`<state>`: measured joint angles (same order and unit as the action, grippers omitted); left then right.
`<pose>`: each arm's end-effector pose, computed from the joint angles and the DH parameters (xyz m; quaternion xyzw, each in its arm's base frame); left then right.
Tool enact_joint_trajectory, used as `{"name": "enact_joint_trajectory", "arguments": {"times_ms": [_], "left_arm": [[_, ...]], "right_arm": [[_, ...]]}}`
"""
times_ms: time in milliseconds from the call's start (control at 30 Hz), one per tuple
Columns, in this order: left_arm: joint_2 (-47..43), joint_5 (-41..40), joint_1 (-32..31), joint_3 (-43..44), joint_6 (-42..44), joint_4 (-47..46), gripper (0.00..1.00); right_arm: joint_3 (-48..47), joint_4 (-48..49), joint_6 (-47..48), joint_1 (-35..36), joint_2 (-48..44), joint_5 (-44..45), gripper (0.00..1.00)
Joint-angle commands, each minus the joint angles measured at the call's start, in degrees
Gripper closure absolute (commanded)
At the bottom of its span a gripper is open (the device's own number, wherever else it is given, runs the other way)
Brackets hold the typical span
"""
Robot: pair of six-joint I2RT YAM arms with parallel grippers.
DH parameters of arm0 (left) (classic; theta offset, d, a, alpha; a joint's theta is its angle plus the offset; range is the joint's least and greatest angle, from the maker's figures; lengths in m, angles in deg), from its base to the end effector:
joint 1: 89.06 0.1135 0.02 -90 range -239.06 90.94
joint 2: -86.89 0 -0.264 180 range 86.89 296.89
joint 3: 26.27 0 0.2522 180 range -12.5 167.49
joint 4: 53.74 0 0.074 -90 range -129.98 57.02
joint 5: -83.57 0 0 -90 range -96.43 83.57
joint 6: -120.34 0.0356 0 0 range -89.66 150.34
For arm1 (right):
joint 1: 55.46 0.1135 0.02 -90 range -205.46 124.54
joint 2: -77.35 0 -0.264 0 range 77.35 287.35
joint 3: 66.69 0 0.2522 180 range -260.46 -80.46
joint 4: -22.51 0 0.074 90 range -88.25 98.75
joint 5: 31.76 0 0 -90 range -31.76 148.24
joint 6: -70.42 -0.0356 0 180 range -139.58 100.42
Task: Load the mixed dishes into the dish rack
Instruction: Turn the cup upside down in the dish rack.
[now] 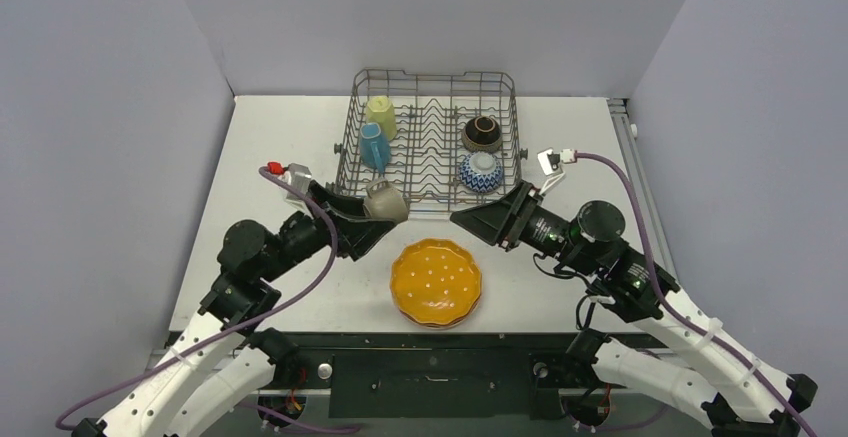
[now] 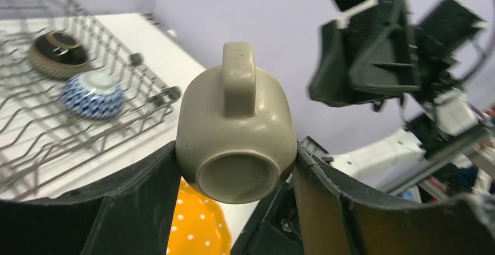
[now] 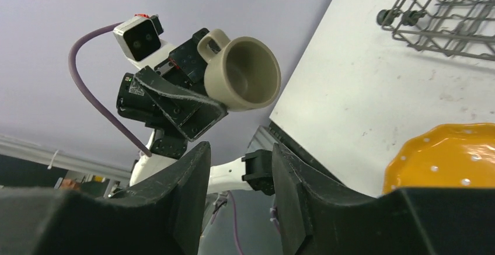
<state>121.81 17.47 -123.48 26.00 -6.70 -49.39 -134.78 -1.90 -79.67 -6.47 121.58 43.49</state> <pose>0.1140 -0.0956 0.3638 0.1481 0.6126 -0.5517 0.5463 0.1046 0.1342 0.3986 -0.0218 0.7100 0.6213 0.3306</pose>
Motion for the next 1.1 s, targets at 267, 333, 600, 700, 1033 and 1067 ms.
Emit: {"name": "enact_joint_trajectory", "arguments": {"times_ms": [267,333,600,700,1033,1067], "left_arm": [[8.70,-27.12,0.41,10.53,6.56,18.27,1.00],[10.56,-29.40,0.62,12.07,6.89,19.68,1.00],[17.98,-37.31,1.64,16.15,3.58,23.19,1.00],[21.33,-39.69,1.88,19.84,1.69,26.26,1.00],[35.63,-43.57,3.59,32.52,-4.97,40.73,1.00],[36.96,-42.97,4.03,35.22,-5.02,43.50,1.00]], "right_arm": [[0.33,-10.53,7.80,-5.71,-4.55,-0.38,0.57],[0.43,-11.38,8.69,-6.17,-4.77,-0.49,0.57],[0.00,-14.61,11.77,-8.57,-5.38,-2.30,0.54],[-0.19,-15.66,12.71,-9.21,-5.35,-2.73,0.54],[-0.09,-18.04,16.22,-11.46,-5.32,-4.88,0.54],[0.13,-17.89,16.31,-11.86,-5.43,-5.30,0.54]]}}
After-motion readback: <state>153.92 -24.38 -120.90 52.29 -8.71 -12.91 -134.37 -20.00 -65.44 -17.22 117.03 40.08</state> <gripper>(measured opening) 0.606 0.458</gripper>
